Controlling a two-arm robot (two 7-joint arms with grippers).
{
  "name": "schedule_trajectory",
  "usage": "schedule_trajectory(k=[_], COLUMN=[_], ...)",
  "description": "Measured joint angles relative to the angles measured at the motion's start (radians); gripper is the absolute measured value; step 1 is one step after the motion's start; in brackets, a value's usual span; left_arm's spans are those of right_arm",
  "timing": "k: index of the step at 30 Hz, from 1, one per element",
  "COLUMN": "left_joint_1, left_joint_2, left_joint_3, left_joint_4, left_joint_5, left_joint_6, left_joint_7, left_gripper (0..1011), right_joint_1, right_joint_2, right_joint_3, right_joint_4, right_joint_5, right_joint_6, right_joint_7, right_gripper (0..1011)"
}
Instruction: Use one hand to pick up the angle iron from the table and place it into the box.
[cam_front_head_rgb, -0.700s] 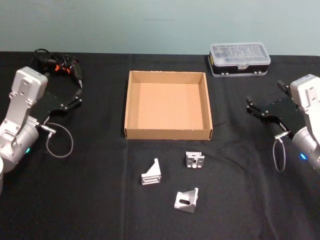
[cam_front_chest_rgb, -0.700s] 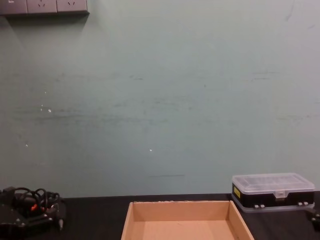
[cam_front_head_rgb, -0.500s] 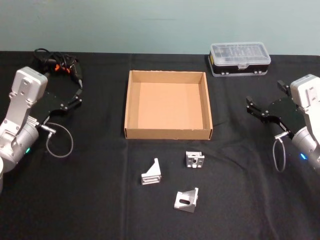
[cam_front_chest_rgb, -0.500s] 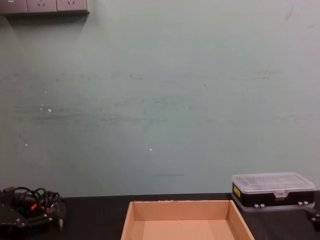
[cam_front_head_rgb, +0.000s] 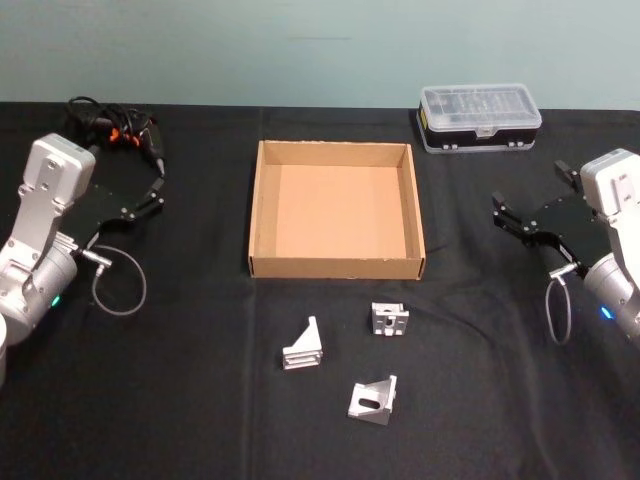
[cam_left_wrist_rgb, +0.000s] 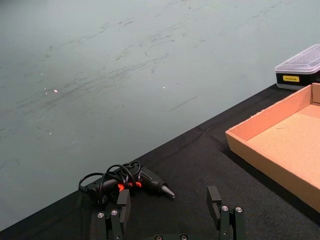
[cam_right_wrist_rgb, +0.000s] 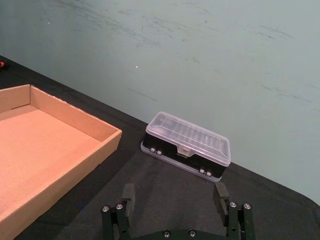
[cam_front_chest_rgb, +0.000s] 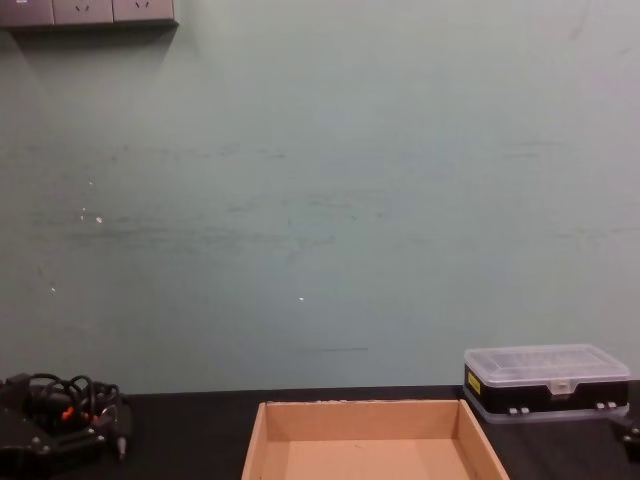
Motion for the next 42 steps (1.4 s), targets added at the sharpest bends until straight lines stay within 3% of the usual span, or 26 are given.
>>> schedule_trajectory(k=[36, 42], left_joint_1=[0.0, 0.0], left_joint_2=[0.0, 0.0], left_joint_3=[0.0, 0.0], left_joint_4=[0.0, 0.0], left_joint_5=[0.0, 0.0], left_joint_6=[0.0, 0.0], left_joint_7=[0.0, 0.0], left_gripper=[1000, 1000], right_joint_1=[0.0, -0.015], right_joint_2=[0.0, 0.005], right_joint_3=[0.0, 0.022], right_joint_4=[0.0, -0.022], right_joint_5=[0.0, 0.01], right_joint_6=[0.0, 0.001], right_joint_7=[0.0, 0.017], right_gripper=[1002, 1002])
